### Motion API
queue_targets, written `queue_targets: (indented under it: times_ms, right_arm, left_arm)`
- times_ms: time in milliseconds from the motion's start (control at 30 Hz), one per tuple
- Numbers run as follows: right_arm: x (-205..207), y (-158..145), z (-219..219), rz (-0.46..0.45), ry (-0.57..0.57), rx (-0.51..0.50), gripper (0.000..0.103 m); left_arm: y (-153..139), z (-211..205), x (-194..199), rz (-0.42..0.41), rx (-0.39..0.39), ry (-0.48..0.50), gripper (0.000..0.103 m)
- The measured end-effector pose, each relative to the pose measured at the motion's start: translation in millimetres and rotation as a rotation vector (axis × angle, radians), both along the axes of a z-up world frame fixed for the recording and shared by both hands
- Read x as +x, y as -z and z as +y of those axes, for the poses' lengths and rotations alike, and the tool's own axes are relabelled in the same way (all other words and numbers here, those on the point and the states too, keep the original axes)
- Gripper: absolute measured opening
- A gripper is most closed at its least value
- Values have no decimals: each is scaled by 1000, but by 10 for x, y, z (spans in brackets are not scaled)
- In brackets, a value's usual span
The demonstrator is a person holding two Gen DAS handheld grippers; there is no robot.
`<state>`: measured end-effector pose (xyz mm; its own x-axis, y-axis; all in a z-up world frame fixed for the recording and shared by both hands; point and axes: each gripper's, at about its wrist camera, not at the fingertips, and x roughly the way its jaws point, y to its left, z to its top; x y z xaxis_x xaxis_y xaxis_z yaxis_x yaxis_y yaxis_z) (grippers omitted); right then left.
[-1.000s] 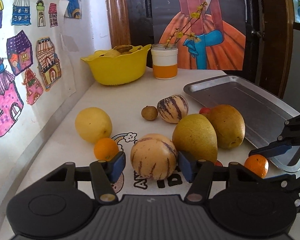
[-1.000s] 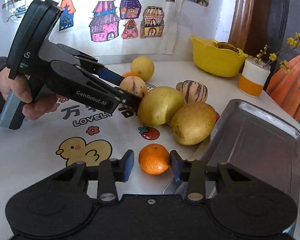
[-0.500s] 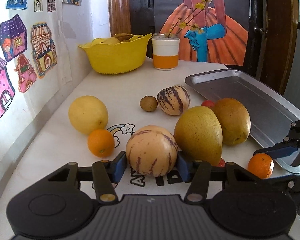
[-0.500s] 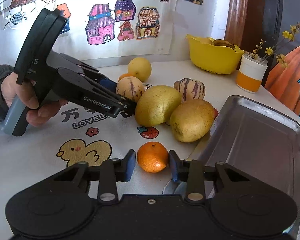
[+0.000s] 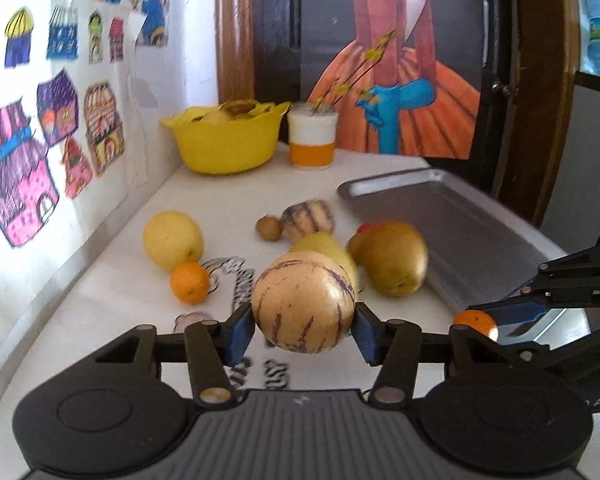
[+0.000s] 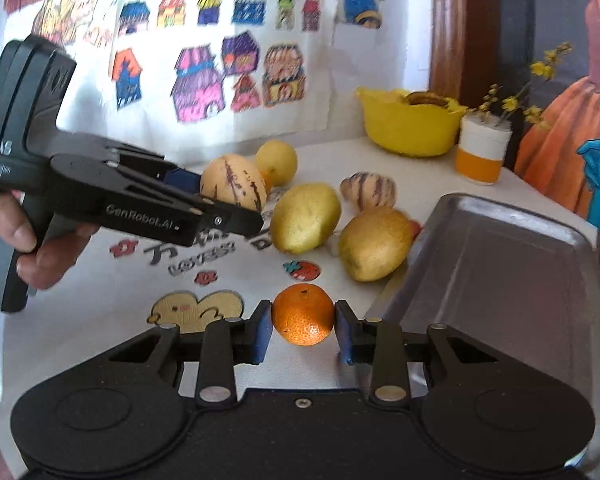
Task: Organize fruits
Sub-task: 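Grasp the striped pepino melon with the left gripper while the right gripper grasps a small orange, then lower the pepino onto the metal tray and open the left gripper while the right releases the orange there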
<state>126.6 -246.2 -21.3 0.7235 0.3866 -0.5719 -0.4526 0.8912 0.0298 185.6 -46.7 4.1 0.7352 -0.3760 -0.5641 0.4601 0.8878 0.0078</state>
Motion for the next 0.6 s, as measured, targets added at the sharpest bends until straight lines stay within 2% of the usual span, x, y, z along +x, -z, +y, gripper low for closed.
queue_targets:
  times_ms: [133, 300, 467, 600]
  right_arm:
    - [22, -183, -244, -26, 60, 29, 35]
    - [286, -374, -608, -70, 140, 13, 35]
    - [795, -350, -958, -82, 220, -3, 35]
    - [1290, -204, -1213, -34, 284, 11, 35]
  left_arm:
    - [-167, -176, 51, 3, -45, -1, 57]
    - [-341, -428, 384, 37, -141, -20, 57]
    - [-365, -794, 778, 35, -146, -16, 57]
    - [-278, -1126, 1070, 41, -116, 8, 57]
